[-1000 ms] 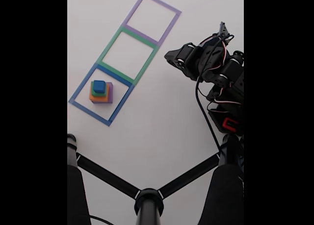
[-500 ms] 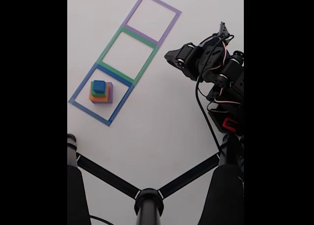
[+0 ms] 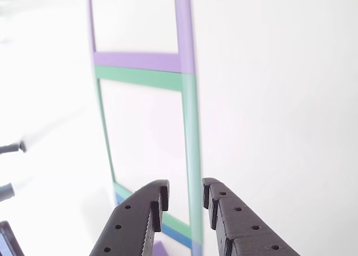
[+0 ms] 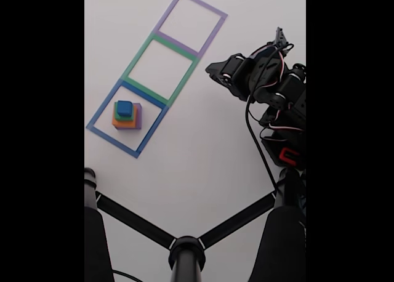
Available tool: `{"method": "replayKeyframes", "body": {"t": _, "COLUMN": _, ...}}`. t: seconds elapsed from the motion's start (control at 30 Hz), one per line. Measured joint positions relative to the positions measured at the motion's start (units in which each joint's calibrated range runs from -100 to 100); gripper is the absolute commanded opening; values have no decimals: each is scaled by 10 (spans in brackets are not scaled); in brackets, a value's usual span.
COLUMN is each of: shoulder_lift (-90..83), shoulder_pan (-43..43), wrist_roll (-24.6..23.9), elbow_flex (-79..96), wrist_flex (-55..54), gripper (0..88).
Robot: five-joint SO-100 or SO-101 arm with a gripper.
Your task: Tower of hanoi
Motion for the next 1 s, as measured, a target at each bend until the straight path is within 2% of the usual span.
{"method": "replayKeyframes", "body": {"t": 0.3, "shoulder_lift": 0, "shoulder_pan": 1, "wrist_roll": 0, "elbow_flex": 0, "wrist_flex": 0, "gripper": 49}}
{"method": "replayKeyframes", "body": {"t": 0.4, "shoulder_lift": 0, "shoulder_pan": 1, "wrist_roll": 0, "elbow_flex": 0, "wrist_flex": 0, "gripper": 83}}
{"method": "replayKeyframes", "body": {"t": 0.67, "shoulder_lift": 0, "shoulder_pan": -2, "wrist_roll": 4, "elbow_flex": 0, "wrist_flex": 0, "gripper": 1}}
{"method": "replayKeyframes", "body": {"t": 0.8, "shoulder_lift": 0, "shoulder_pan": -14, "wrist_roll": -2, "elbow_flex": 0, "wrist_flex": 0, "gripper": 1}}
{"method": "replayKeyframes", "body": {"t": 1.0, "shoulder_lift": 0, "shoulder_pan": -14, "wrist_roll": 16, "elbow_flex": 0, "wrist_flex": 0, "gripper": 1}}
